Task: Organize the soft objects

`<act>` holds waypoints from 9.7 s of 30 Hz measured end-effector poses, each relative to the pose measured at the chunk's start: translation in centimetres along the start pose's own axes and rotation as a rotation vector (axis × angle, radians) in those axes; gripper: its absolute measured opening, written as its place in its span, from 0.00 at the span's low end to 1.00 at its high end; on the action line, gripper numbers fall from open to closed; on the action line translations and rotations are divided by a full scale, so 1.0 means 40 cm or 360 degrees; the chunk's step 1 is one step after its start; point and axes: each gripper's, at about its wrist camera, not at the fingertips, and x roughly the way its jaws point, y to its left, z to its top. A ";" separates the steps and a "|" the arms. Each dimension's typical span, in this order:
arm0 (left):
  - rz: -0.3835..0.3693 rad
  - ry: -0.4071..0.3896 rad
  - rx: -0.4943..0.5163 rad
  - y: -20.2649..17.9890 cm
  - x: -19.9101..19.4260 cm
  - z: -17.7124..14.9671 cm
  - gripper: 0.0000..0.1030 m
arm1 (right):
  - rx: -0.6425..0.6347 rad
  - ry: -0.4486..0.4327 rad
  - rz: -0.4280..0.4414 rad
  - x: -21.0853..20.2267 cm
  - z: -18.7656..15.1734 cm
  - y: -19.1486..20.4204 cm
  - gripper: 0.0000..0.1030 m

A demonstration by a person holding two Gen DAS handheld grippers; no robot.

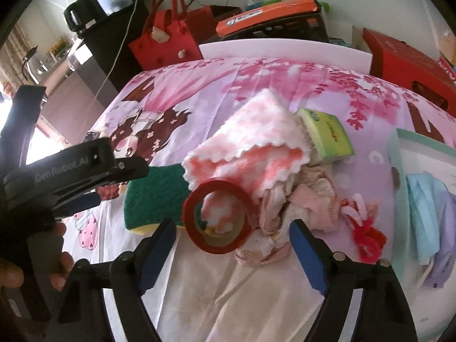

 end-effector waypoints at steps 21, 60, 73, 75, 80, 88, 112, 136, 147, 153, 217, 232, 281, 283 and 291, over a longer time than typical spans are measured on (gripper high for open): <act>-0.0241 0.0206 -0.0222 0.021 0.073 -0.018 0.97 | 0.0002 0.0021 0.0061 0.023 -0.001 0.002 0.57; -0.0454 -0.0088 -0.0150 0.013 -0.058 0.003 0.33 | 0.0015 -0.0045 0.0052 -0.026 -0.003 0.000 0.33; -0.0405 -0.0128 -0.0192 0.035 -0.072 0.007 0.33 | -0.0017 -0.0043 -0.0052 -0.014 -0.003 0.003 0.54; -0.0397 -0.0117 -0.0198 0.035 -0.067 0.006 0.33 | -0.0011 -0.0043 -0.0044 -0.013 -0.003 -0.002 0.54; -0.0399 -0.0079 -0.0216 0.039 -0.053 0.005 0.33 | -0.0021 -0.0046 -0.0031 -0.001 0.000 -0.004 0.54; -0.0415 -0.0048 -0.0221 0.038 -0.042 0.004 0.33 | -0.0066 -0.0038 -0.0024 0.035 -0.007 0.005 0.55; -0.0470 -0.0037 -0.0307 0.067 -0.043 0.009 0.33 | -0.0173 -0.0173 0.0030 -0.022 0.004 0.023 0.65; -0.0466 -0.0047 -0.0400 0.104 -0.039 0.017 0.33 | -0.0427 -0.0067 -0.0208 0.081 -0.018 0.081 0.65; -0.0468 -0.0047 -0.0389 0.097 -0.037 0.017 0.33 | -0.0394 -0.0061 -0.0243 0.086 -0.016 0.070 0.55; -0.0470 -0.0052 -0.0379 0.093 -0.037 0.016 0.33 | -0.0385 -0.0066 -0.0231 0.081 -0.016 0.070 0.52; -0.1030 -0.0025 0.0705 -0.494 -0.128 -0.211 0.34 | 0.0525 -0.0533 -0.0738 -0.417 -0.040 -0.471 0.17; -0.0942 0.0277 0.0916 -0.585 -0.040 -0.347 0.34 | 0.0776 -0.0182 -0.0723 -0.371 -0.142 -0.536 0.17; -0.0488 -0.0084 0.0974 -0.567 -0.028 -0.292 0.99 | 0.0885 -0.0064 -0.0863 -0.348 -0.154 -0.586 1.00; -0.0472 -0.0099 0.0975 -0.565 -0.030 -0.289 1.00 | 0.0874 -0.0069 -0.0861 -0.346 -0.151 -0.581 1.00; -0.0441 -0.0171 0.0914 -0.528 -0.049 -0.250 1.00 | 0.0786 -0.0085 -0.0833 -0.329 -0.121 -0.544 1.00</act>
